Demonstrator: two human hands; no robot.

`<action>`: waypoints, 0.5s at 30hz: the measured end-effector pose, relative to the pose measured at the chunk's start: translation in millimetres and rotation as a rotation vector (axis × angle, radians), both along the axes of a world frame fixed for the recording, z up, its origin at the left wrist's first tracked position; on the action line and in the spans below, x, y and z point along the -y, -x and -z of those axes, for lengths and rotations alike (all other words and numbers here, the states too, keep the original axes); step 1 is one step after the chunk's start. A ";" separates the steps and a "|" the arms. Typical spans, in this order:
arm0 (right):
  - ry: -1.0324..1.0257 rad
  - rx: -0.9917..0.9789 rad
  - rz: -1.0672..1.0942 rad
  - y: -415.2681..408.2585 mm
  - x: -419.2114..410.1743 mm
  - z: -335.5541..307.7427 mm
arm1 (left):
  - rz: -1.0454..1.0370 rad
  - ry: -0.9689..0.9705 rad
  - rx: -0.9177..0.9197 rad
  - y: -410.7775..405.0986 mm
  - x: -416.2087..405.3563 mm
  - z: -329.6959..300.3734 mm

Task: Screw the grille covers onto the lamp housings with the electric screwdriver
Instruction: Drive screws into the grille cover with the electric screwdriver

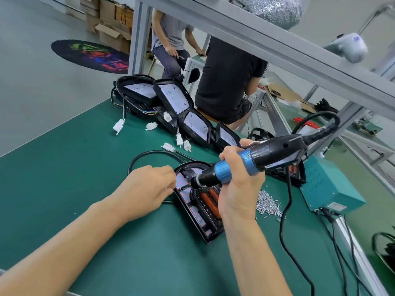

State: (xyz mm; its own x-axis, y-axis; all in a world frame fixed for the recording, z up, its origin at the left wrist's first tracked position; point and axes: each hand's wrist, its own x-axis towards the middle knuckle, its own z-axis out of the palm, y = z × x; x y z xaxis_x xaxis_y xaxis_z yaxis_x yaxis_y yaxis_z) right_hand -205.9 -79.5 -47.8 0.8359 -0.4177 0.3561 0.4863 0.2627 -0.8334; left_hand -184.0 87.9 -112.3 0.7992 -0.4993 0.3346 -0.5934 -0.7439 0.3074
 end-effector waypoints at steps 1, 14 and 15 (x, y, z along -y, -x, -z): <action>0.005 0.003 -0.006 0.2 0.0 0.0 | 0.007 -0.006 0.005 0.1 -0.5 0.6; 0.042 0.015 -0.037 2.1 -2.8 -2.0 | 0.036 0.078 0.006 2.9 3.0 0.3; 0.052 0.017 -0.040 2.4 -3.0 -2.1 | 0.033 0.075 0.004 2.8 3.1 0.8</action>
State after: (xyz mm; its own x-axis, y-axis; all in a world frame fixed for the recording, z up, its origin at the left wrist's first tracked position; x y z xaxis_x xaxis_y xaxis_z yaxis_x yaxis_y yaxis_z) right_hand -208.3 -76.5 -45.7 0.8451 -0.3650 0.3907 0.4905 0.2387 -0.8381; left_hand -186.8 84.8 -113.1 0.7813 -0.4986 0.3754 -0.6186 -0.6988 0.3593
